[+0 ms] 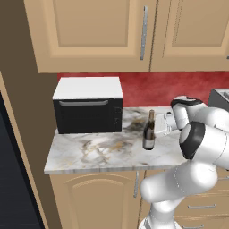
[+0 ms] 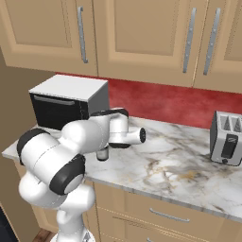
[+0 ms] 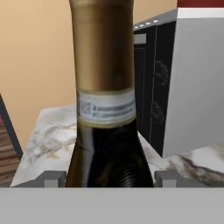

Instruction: There is a wine glass and glass cup on the dining counter. Place the wine bottle next to the wine glass and the juice bottle next to the glass cup.

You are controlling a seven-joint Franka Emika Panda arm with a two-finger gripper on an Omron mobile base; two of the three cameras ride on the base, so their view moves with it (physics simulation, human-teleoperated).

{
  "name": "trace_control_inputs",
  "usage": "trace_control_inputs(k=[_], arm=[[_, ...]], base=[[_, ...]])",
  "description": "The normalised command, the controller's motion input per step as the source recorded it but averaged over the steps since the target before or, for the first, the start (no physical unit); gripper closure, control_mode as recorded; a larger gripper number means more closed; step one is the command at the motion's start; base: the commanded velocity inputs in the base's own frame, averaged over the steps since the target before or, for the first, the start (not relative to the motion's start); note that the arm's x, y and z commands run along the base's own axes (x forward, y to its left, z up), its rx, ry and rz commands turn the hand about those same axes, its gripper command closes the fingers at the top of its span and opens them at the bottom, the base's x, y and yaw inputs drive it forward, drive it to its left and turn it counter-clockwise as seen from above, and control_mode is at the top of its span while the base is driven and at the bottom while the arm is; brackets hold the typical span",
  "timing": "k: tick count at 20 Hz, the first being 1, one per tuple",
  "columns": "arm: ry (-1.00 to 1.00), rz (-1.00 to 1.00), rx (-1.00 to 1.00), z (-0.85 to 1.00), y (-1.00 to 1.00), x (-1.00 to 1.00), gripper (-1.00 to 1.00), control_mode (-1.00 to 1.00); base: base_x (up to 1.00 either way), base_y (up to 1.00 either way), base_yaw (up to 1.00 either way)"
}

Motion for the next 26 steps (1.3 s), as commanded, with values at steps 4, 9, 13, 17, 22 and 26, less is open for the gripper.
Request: trace_control_inputs(k=[4, 9, 13, 17, 22, 26], arm=[[0.0, 0.0, 0.05, 0.23, 0.0, -0.41, 1.0, -1.0], [0.0, 0.0, 0.02, 0.27, 0.0, -0.38, 1.0, -1.0], [0.0, 0.0, 0.0, 0.36, 0.0, -0.26, 1.0, -1.0], [0.0, 0.0, 0.0, 0.43, 0.0, -0.18, 1.0, -1.0], [0.01, 0.0, 0.0, 0.33, 0.0, -0.27, 1.0, -1.0], [0.0, 0.0, 0.0, 0.25, 0.01, -0.31, 1.0, -1.0]], base=[[0.0, 0.0, 0.0], [0.0, 0.0, 0.0], [0.0, 0.0, 0.0], [0.0, 0.0, 0.0], [0.0, 0.0, 0.0], [0.0, 0.0, 0.0]])
